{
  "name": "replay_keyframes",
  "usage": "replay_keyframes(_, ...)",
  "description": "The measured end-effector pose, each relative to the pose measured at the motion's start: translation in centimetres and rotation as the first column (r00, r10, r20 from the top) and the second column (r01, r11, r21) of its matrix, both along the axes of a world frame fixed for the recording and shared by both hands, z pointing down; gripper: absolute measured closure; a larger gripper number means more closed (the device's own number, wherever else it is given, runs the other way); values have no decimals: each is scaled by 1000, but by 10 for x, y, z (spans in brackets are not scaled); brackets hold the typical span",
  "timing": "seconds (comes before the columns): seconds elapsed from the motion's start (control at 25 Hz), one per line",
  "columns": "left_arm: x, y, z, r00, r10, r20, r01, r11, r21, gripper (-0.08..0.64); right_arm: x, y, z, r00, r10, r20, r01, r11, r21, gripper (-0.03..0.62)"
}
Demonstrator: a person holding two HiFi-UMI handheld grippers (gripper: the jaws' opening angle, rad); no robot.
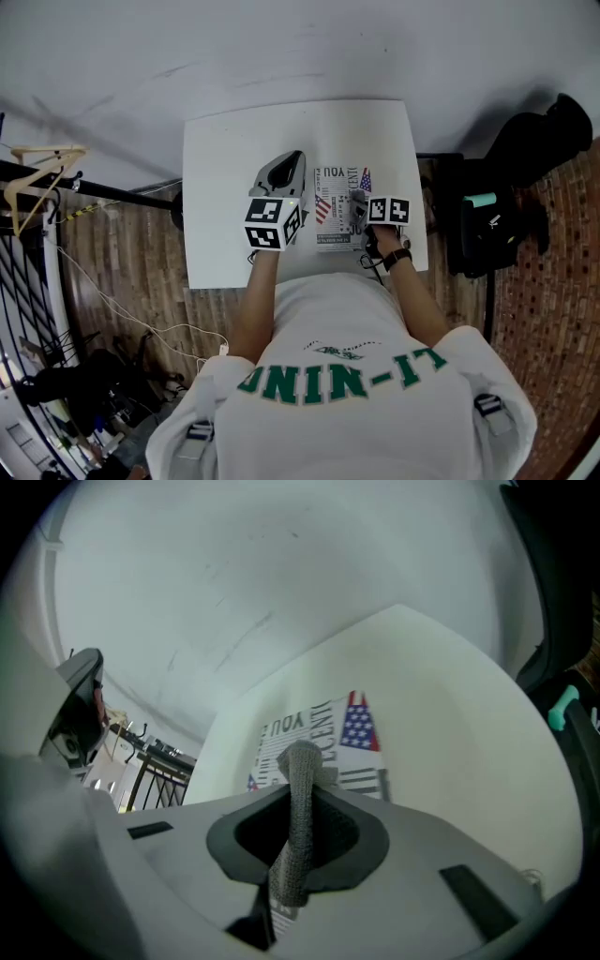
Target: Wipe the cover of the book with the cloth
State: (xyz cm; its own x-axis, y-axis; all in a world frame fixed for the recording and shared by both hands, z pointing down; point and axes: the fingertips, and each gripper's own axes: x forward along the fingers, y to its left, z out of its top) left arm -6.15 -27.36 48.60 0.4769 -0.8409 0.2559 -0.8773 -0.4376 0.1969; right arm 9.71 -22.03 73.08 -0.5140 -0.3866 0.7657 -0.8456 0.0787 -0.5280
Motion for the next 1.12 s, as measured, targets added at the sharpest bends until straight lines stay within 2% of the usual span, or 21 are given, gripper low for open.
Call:
replay_keyframes(0.08,-8,1,0,1000,-19,1,19,1000,0,543,-39,5,-6,995,-99,17,99,995,21,545)
replay_keyframes(0.24,-22,5,0,999,-53,-1,53,999,-1,543,-110,23,-8,961,-268,69,266,963,35,545)
replay_keyframes(0.32,-26,6,0,998,-64,-2,64,998,-1,543,-128,30,-2,951,-295,89,294,956,17,545)
replay_keyframes(0.4,-29,8,0,998,-68,0,68,998,-4,543,-128,31,8,961,-263,91,264,964,-8,545)
replay_keyframes(0.48,-30,9,1,998,-67,5,67,998,-7,543,-120,31,14,967,-237,87,240,971,-16,545)
replay_keyframes(0.64,-24,9,4,998,-55,-4,55,998,-15,543,-90,33,14,964,-255,78,254,967,17,544)
replay_keyframes(0.8,-17,11,11,999,-28,-15,28,999,-30,543,-39,34,13,985,-120,121,121,993,4,545)
replay_keyframes(0.92,-6,12,14,1000,-6,-19,5,999,-34,543,10,34,13,995,-8,98,8,1000,-1,545)
replay_keyframes(1.0,1,13,15,1000,5,-21,-6,999,-35,543,36,35,13,998,25,58,-25,1000,9,545)
replay_keyframes(1.12,6,12,16,1000,12,-23,-13,999,-36,543,51,38,14,999,30,29,-31,999,21,545)
